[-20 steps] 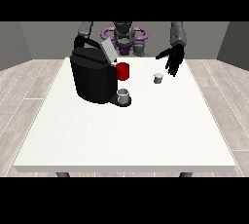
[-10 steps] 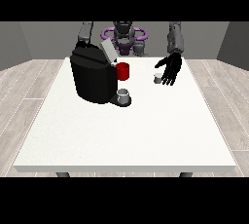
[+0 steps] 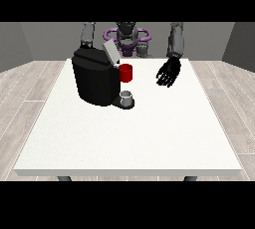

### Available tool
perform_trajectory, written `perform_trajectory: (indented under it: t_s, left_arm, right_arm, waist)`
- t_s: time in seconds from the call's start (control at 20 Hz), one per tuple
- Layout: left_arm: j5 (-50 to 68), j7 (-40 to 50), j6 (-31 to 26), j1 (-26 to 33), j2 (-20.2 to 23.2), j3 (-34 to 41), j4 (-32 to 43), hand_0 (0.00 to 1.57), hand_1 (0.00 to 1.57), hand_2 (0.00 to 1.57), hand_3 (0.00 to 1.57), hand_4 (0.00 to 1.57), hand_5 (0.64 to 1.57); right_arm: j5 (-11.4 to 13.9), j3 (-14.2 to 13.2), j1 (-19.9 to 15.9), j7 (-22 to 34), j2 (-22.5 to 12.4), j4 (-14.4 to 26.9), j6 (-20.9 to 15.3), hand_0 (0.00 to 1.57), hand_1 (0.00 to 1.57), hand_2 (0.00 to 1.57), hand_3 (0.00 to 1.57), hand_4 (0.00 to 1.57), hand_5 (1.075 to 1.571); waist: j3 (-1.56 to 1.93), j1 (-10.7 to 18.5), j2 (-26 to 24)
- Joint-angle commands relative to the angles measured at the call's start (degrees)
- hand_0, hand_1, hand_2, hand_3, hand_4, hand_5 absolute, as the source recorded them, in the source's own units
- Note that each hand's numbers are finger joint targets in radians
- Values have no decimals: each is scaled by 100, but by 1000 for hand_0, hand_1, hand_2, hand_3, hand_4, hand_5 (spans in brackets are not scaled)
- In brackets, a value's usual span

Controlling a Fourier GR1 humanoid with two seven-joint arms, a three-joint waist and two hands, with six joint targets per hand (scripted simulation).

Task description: Insert the coffee pod into the coffee machine and close the lid

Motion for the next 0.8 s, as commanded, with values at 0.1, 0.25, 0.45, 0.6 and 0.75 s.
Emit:
perform_trajectory:
  t_s: [0.1,0.25,0.45,0.6,0.75]
  left_arm:
    - [-627,-185,-50,-69,198,-327,368,826,826,998,857,340,1571]
    - [-940,186,-173,-142,-16,-520,632,877,877,1003,820,284,1571]
    - [-1071,-303,-104,-315,355,-313,1062,730,730,961,849,392,1571]
    - [-1114,-79,-308,-435,2,-299,1134,870,870,1021,921,413,1571]
    - [-1131,-298,-115,-625,-28,-187,1244,1124,1124,1198,1089,394,1571]
  right_arm:
    - [-149,-173,-151,-478,32,381,48,0,0,0,0,0,1571]
    - [-69,56,95,-280,126,371,75,0,0,0,0,0,1571]
    - [-99,-99,-72,-399,28,397,98,0,0,0,0,0,1571]
    - [-272,-156,204,-486,-69,697,336,0,0,0,0,0,1571]
    - [129,-155,-184,-75,-150,602,-111,0,0,0,0,0,1571]
  waist:
    - [2,100,142]
    - [1,-102,-168]
    - [0,-57,74]
    - [1,-96,-223]
    - [-1,-65,-124]
